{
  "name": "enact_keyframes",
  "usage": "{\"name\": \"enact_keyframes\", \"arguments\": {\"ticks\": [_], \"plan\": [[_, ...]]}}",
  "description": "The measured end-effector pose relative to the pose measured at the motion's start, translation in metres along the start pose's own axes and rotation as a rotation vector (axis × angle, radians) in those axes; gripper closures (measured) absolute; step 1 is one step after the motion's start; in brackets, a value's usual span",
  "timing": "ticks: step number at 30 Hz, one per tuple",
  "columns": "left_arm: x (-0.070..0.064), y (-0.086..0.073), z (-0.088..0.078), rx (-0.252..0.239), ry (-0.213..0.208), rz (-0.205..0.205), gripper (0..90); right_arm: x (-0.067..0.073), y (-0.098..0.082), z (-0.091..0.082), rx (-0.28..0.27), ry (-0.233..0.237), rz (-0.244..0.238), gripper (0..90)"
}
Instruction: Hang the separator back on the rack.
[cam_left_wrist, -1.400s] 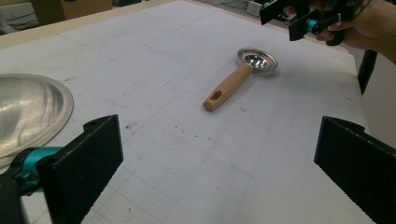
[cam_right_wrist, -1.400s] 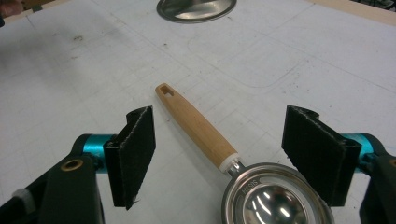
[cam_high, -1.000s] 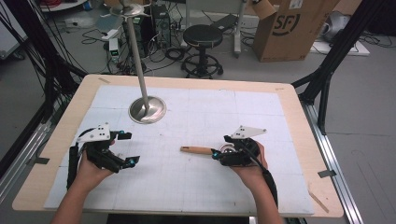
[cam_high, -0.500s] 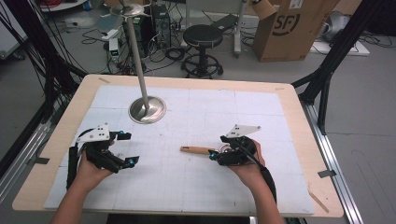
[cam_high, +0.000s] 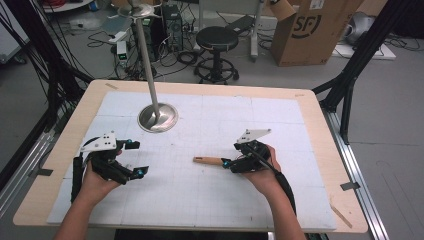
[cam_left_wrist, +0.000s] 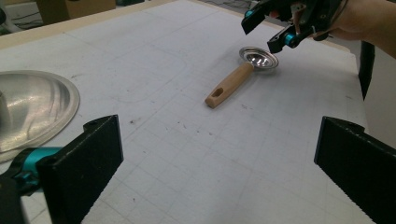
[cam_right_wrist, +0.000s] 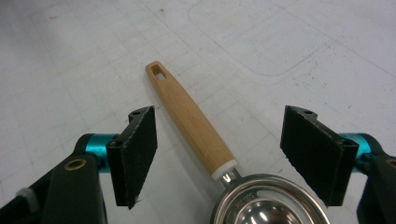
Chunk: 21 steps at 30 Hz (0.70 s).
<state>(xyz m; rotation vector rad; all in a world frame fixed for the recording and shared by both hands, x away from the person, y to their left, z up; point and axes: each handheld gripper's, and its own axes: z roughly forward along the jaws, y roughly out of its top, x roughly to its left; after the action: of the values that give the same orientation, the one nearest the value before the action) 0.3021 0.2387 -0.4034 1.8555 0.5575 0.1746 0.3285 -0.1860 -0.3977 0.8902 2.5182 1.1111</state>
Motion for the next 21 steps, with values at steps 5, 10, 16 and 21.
{"name": "enact_keyframes", "arguments": {"ticks": [5, 10, 16, 21], "plan": [[0.0, 0.001, -0.001, -0.014, -0.004, -0.003, 1.8, -0.002, 0.011, 0.002, 0.045, -0.003, -0.031, 26.6], [0.001, 0.002, 0.0, -0.018, -0.003, -0.004, 1.8, -0.003, 0.018, 0.006, 0.087, -0.007, -0.064, 27.2], [0.002, 0.002, 0.002, -0.016, -0.004, -0.006, 1.8, -0.007, 0.017, 0.009, 0.117, 0.017, -0.057, 28.3], [0.003, 0.002, 0.002, -0.02, -0.004, -0.013, 1.8, -0.012, 0.021, 0.008, 0.131, 0.02, -0.057, 28.6]]}}
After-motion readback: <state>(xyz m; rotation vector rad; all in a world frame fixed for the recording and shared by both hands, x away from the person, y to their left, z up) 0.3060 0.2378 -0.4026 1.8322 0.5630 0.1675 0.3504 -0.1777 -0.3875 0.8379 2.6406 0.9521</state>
